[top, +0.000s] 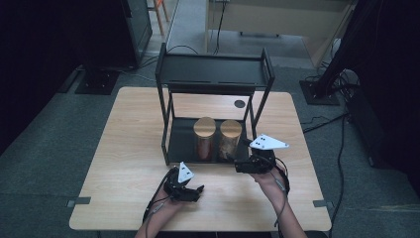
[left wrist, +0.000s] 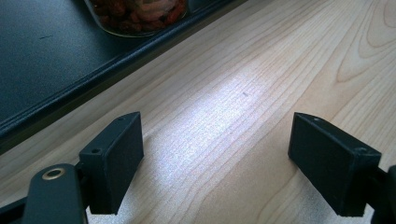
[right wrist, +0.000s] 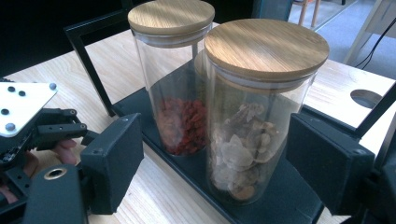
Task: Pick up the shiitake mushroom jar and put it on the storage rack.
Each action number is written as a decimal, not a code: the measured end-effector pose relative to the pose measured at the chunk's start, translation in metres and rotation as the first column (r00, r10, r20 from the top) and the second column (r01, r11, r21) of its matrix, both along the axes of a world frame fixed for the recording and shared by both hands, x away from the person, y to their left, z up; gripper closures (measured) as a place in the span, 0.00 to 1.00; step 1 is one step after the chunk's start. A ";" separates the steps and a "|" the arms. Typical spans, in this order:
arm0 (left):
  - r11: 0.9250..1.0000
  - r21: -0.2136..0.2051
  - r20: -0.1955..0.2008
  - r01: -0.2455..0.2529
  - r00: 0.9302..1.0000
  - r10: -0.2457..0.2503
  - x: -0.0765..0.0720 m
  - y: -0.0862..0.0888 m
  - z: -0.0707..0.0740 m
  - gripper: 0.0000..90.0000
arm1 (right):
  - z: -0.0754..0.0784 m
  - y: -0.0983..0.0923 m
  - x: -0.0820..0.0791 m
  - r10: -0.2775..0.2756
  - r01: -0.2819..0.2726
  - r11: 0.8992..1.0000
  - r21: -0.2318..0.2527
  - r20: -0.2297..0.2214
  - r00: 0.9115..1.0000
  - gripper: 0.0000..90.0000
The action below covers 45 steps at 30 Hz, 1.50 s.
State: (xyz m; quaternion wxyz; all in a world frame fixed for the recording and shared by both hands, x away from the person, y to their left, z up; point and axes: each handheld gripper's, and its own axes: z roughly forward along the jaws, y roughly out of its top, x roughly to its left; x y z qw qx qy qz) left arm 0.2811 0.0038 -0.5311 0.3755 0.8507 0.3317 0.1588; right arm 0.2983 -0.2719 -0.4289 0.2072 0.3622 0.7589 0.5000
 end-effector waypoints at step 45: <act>1.000 0.003 0.000 0.001 1.000 -0.001 0.000 0.000 0.000 0.20 | -0.007 -0.018 -0.026 0.102 -0.103 0.994 0.039 0.047 0.994 0.21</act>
